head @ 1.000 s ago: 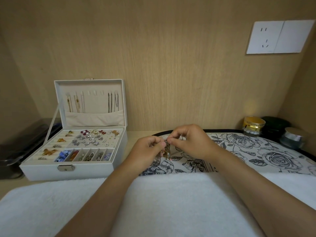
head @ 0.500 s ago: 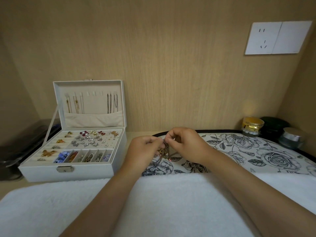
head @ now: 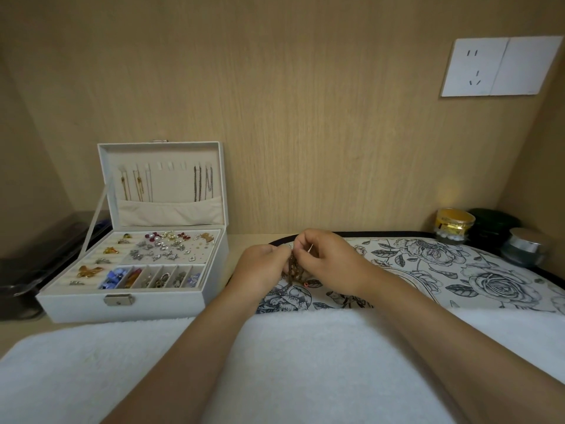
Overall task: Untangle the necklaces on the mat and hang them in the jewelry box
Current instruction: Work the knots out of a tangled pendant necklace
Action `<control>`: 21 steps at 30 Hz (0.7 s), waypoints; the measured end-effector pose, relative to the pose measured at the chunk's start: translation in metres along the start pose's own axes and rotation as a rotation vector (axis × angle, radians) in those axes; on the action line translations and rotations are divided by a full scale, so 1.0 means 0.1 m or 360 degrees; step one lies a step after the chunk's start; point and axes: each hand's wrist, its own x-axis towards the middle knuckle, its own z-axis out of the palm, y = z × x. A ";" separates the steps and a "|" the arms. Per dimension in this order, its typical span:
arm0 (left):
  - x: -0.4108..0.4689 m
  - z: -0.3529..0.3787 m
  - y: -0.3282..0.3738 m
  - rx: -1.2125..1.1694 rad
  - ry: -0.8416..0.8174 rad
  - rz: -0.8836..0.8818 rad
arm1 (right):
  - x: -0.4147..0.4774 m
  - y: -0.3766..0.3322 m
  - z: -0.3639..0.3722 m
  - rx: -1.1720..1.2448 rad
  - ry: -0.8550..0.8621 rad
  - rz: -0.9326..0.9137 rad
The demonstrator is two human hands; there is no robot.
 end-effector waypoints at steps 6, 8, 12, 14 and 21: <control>0.01 -0.03 0.00 -0.0194 -0.0151 0.0002 | 0.02 0.00 0.06 0.0441 -0.0024 0.0255; 0.01 -0.05 0.00 -0.0240 -0.0152 0.0014 | 0.01 -0.01 0.05 0.0481 0.0027 0.0220; 0.05 -0.08 -0.05 -0.0164 -0.0140 0.0091 | 0.01 0.00 -0.02 0.0497 0.0124 0.0174; 0.07 -0.07 -0.08 -0.0154 -0.0154 0.0165 | 0.02 0.03 -0.05 0.0390 0.0160 0.0163; 0.12 -0.01 -0.18 0.0190 -0.0077 0.0454 | 0.01 0.02 -0.07 0.0043 0.0156 0.0076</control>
